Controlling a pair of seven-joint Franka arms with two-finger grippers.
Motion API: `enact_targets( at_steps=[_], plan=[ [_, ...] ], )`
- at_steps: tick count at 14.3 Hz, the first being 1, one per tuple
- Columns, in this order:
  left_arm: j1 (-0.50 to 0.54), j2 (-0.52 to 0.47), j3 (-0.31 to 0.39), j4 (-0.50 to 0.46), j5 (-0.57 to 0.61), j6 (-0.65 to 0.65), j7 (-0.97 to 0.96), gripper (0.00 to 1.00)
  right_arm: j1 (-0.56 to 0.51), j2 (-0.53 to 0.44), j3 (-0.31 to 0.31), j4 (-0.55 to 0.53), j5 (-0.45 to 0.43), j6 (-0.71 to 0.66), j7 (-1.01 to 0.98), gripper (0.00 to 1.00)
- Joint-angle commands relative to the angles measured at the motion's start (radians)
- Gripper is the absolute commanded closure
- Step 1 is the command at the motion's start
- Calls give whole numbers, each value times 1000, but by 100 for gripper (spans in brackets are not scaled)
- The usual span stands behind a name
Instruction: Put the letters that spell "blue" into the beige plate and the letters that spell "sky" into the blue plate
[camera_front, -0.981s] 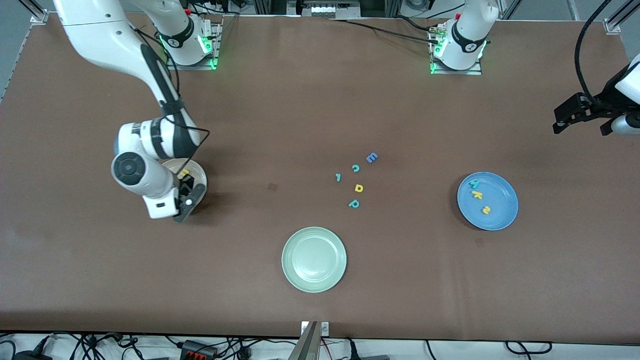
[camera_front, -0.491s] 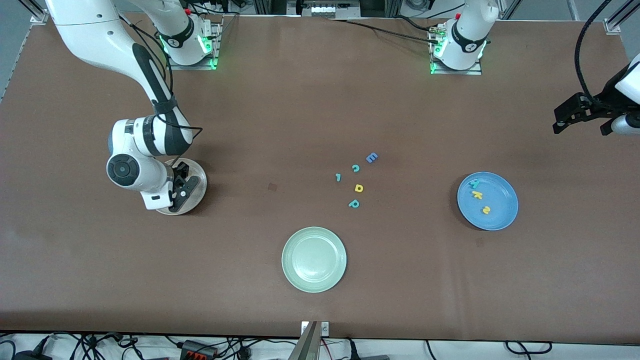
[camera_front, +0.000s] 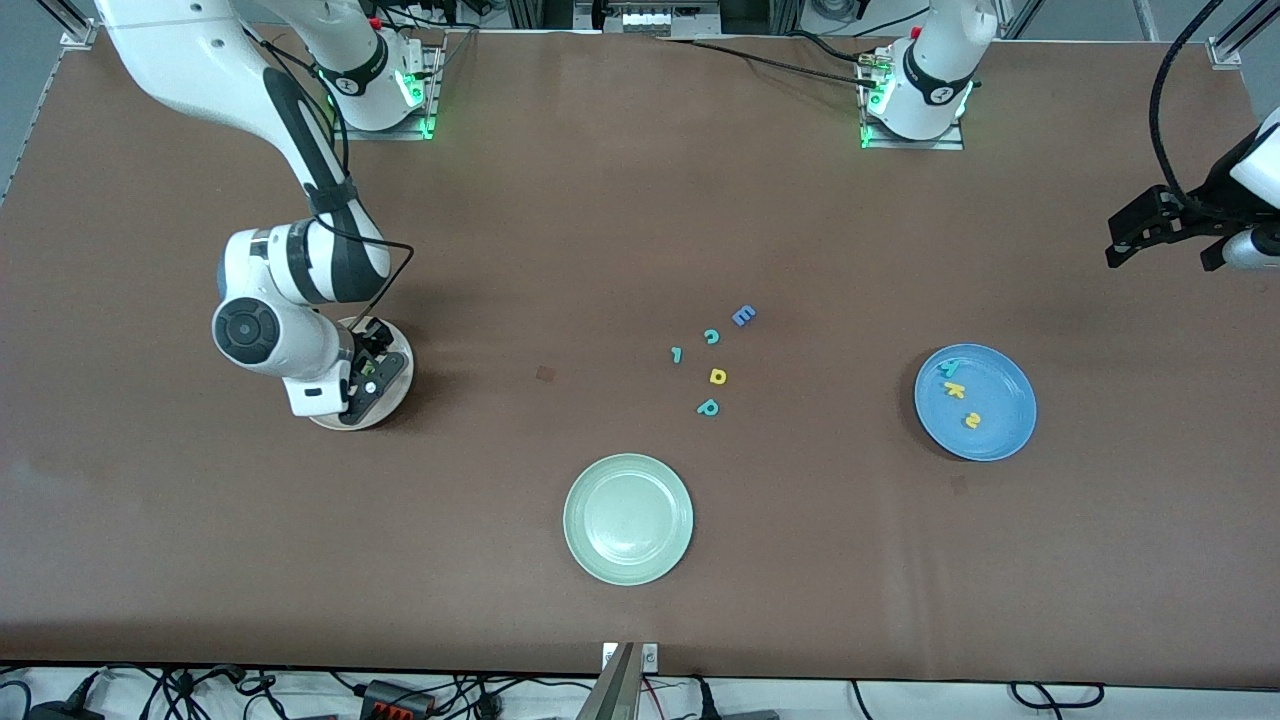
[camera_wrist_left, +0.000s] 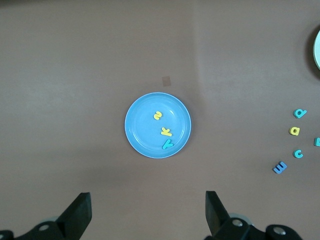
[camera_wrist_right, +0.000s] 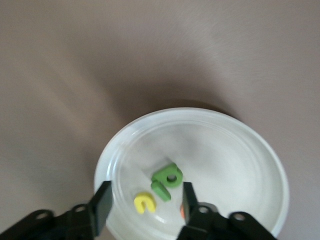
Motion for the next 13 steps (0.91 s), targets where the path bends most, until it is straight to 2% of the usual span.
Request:
enact_targets(
  at_steps=[1,4,7,11,13],
  plan=[
    [6,15,-1,29,-10,-17,-5,0,-6,-80,2,63,15,-108,83,0],
    [6,15,0,29,-12,-17,-5,0,-16,-85,-1,239,26,-288,143,0],
    [6,13,0,29,-12,-17,-5,0,-29,-83,-13,383,76,-426,223,0],
    [6,15,2,29,-12,-18,-3,0,-69,-86,-30,465,78,-457,253,0],
    [6,15,2,29,-12,-18,-5,0,-78,-86,-30,503,77,-496,403,0]
  ],
)
